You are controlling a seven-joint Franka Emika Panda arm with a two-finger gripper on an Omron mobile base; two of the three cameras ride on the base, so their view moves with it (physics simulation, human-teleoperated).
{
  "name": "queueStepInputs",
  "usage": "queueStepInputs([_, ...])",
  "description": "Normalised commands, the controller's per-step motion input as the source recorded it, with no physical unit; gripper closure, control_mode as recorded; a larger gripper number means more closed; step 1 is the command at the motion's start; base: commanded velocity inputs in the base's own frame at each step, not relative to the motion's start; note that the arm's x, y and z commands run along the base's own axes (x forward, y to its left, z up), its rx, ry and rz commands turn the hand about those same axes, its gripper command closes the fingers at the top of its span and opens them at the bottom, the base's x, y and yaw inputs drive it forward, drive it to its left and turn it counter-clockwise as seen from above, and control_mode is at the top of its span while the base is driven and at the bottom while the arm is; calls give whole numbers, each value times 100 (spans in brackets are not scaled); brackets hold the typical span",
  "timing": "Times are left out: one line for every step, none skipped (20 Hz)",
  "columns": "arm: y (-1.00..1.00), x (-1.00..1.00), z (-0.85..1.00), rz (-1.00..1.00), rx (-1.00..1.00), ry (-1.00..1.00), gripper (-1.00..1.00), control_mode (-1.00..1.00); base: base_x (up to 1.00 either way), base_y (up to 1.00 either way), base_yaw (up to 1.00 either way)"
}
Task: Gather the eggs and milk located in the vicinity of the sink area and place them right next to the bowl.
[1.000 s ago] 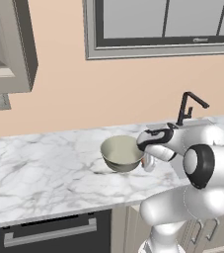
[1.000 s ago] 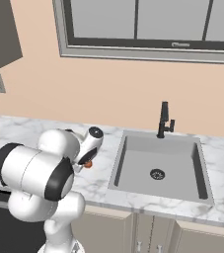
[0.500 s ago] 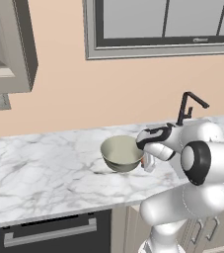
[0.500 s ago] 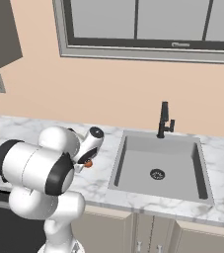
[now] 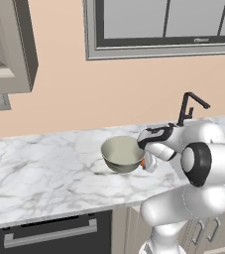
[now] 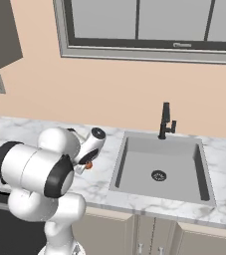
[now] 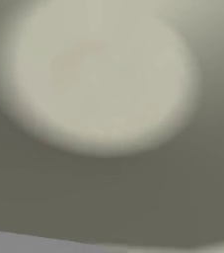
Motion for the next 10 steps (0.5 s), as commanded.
queueStepInputs([-4,0,26,0,0,-5,-100,-100,0,0,0])
queueStepInputs([-12,0,31,0,0,-6,-100,-100,0,0,0])
queueStepInputs([-12,0,34,0,0,-5,-100,-100,0,0,0])
queueStepInputs([-11,0,32,0,0,-6,-100,-100,0,0,0])
queueStepInputs([-14,0,30,0,0,-7,-100,-100,0,0,0])
queueStepInputs([-16,0,29,0,0,-6,-100,-100,0,0,0])
queueStepInputs([-18,0,32,0,0,-7,-100,-100,0,0,0])
queueStepInputs([-21,0,34,0,0,-6,-100,-100,0,0,0])
queueStepInputs([-22,0,36,0,0,-6,-100,-100,0,0,0])
queueStepInputs([-31,0,39,0,0,-5,-100,-100,0,0,0])
